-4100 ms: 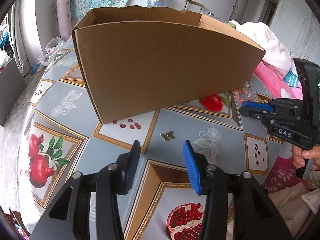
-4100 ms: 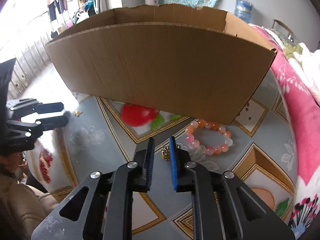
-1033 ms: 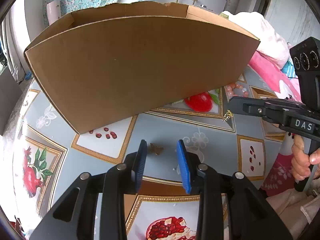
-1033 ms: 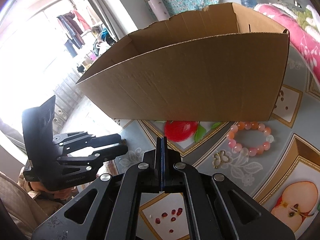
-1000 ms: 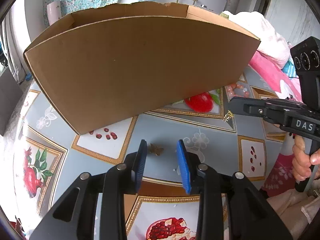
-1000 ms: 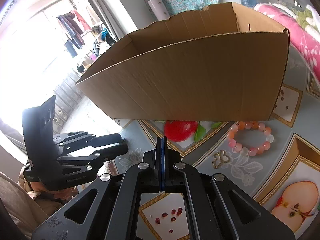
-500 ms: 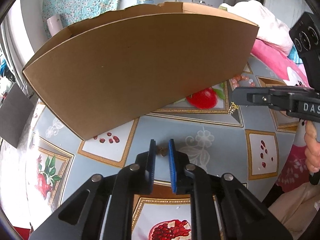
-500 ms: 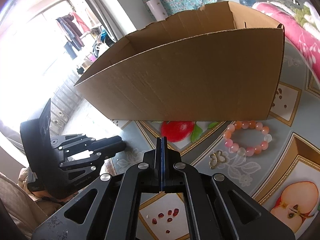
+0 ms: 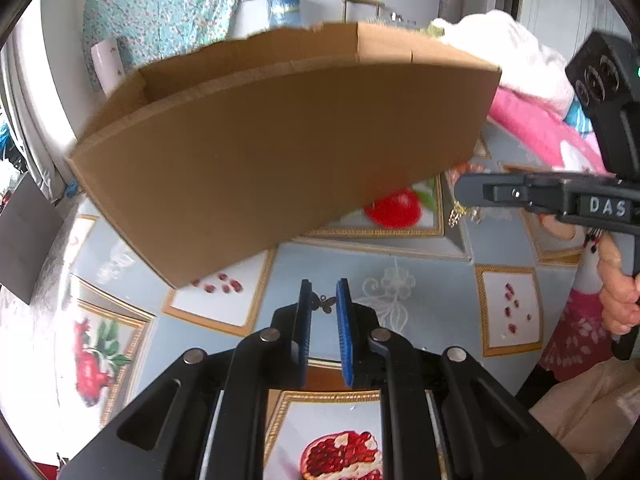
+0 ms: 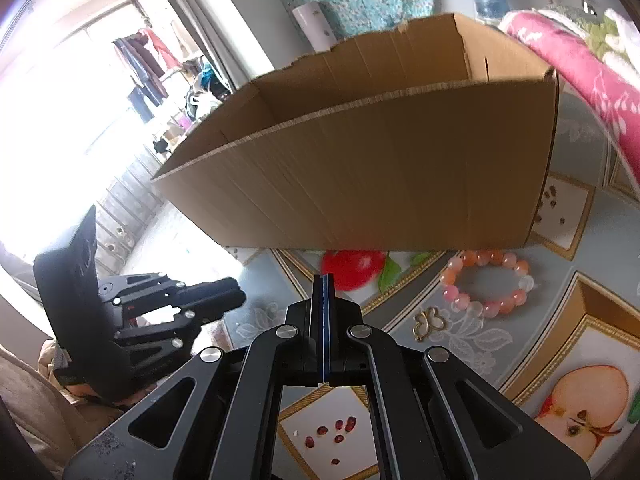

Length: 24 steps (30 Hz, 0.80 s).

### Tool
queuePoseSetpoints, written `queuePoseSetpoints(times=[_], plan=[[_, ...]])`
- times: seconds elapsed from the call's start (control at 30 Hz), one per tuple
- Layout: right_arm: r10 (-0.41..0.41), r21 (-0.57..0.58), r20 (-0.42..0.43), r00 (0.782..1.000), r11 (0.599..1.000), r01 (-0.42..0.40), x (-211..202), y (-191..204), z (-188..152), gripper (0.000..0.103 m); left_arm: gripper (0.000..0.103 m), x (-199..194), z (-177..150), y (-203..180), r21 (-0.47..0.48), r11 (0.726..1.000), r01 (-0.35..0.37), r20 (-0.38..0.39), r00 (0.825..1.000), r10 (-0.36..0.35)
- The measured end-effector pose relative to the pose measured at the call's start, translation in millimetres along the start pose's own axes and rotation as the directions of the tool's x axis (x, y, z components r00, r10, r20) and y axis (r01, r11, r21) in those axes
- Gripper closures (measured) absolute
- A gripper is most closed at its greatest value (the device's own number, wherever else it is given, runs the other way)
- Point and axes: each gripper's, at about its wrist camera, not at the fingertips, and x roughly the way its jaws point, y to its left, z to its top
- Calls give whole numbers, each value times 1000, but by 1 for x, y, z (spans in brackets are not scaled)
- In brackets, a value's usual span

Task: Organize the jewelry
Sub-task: 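Carry the butterfly charm into the box and open the left gripper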

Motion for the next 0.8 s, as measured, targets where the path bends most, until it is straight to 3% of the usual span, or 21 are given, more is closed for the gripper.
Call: queuePoseSetpoints(times=[0.2, 0.37, 0.47, 0.57, 0.67, 0.8], plan=[[65, -62, 83, 994, 996, -60, -33, 24, 27, 103, 91, -63, 15, 26, -69, 990, 121, 118, 987, -112], [128, -127, 174, 976, 986, -107, -58, 39, 67, 103, 91, -118, 46, 33, -50, 977, 208, 271, 944, -188], [142, -143, 202, 969, 983, -114, -60, 37, 91, 103, 91, -121, 72, 33, -42, 966, 254, 312, 922, -229], [111, -134, 190, 975, 987, -87, -48, 25, 115, 103, 91, -95, 101, 37, -70, 970, 233, 274, 939, -206], [52, -112, 140, 989, 993, -36, -27, 8, 135, 103, 91, -52, 132, 48, -133, 969, 207, 169, 968, -183], [-21, -94, 55, 998, 995, 26, 1, -10, 153, 103, 91, -12, 162, 55, -198, 952, 233, 85, 972, -220]])
